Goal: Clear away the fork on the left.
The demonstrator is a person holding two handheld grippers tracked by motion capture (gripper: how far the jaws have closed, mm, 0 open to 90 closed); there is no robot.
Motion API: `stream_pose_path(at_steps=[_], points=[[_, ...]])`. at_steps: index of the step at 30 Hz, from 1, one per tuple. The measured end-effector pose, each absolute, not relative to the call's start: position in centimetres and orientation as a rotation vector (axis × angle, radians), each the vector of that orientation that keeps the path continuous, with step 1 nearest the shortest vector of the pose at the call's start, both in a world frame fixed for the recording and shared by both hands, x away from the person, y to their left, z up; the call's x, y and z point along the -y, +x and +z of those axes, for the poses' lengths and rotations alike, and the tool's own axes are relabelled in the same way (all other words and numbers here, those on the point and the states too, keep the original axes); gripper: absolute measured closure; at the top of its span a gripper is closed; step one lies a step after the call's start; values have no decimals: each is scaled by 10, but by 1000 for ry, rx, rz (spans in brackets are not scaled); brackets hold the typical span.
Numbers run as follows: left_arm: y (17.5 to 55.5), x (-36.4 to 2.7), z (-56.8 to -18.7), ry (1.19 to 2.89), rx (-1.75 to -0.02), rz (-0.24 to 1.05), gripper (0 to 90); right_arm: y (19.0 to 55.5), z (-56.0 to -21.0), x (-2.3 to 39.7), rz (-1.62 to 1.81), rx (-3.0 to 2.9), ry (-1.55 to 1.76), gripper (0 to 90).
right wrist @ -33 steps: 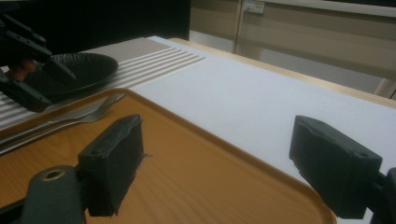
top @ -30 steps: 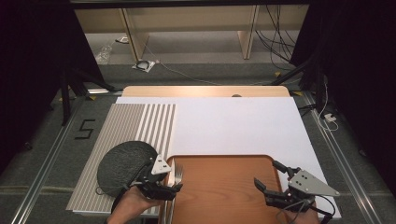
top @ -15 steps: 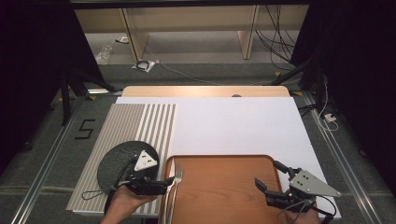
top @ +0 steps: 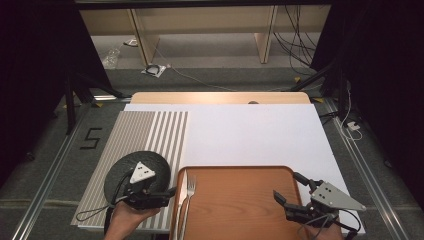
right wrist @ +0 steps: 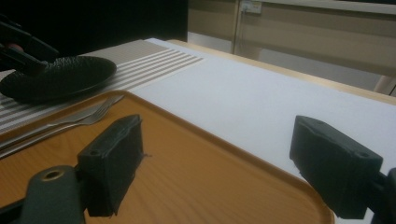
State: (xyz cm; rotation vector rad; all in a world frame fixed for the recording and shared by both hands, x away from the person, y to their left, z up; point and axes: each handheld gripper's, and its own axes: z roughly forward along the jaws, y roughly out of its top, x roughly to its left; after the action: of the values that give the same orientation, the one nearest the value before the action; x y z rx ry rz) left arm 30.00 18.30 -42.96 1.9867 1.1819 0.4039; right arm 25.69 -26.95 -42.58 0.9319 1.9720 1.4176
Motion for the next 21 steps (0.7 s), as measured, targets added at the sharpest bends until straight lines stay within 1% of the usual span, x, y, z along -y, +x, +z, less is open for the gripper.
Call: stream_pose_path(at_steps=[15, 21], points=[[298, -201, -432, 1911, -1276, 440, 183, 256, -426, 270, 1422, -1964, 936, 182], [297, -210, -433, 1876, -1338, 470, 183, 256, -426, 270, 1419, -1964, 939, 182]])
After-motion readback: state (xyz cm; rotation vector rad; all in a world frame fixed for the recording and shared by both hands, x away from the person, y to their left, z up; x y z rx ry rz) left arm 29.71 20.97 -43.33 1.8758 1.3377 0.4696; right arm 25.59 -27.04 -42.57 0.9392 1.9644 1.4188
